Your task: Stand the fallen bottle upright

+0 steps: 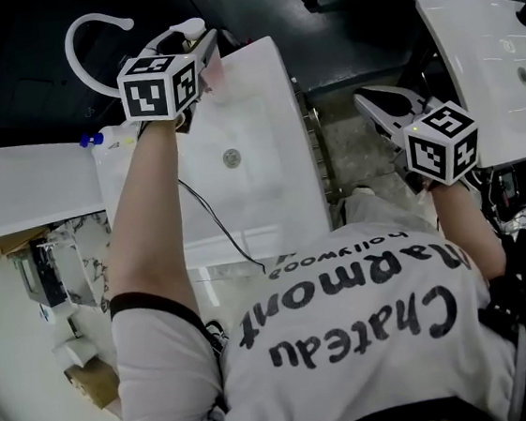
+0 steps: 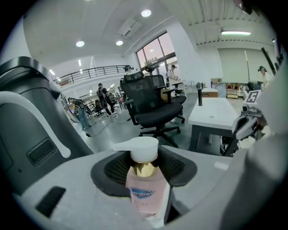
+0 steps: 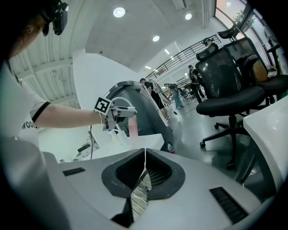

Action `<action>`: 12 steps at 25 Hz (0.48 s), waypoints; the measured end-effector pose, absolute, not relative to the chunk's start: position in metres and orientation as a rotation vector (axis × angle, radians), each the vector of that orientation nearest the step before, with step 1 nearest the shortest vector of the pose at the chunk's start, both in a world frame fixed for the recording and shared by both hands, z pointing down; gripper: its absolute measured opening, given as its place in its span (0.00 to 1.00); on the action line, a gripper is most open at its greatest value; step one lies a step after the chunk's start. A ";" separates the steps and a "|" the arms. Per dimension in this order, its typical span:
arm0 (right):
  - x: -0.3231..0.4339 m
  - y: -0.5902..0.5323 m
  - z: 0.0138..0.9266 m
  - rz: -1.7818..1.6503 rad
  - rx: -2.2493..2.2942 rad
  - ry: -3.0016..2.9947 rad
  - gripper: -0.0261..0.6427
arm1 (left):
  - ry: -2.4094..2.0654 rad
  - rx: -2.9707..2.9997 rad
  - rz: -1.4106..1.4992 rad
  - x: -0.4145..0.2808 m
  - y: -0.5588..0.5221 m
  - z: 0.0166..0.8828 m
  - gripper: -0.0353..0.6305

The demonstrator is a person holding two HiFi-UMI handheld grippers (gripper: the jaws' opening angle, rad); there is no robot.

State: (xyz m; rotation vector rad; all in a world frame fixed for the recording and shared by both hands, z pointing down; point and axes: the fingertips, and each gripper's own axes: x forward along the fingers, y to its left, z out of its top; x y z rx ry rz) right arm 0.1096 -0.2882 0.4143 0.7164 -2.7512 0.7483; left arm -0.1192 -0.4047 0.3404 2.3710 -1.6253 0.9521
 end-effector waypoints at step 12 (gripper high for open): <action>0.090 -0.280 0.410 0.707 0.646 -2.750 0.06 | -1.840 2.283 0.622 -0.163 -0.380 0.326 0.34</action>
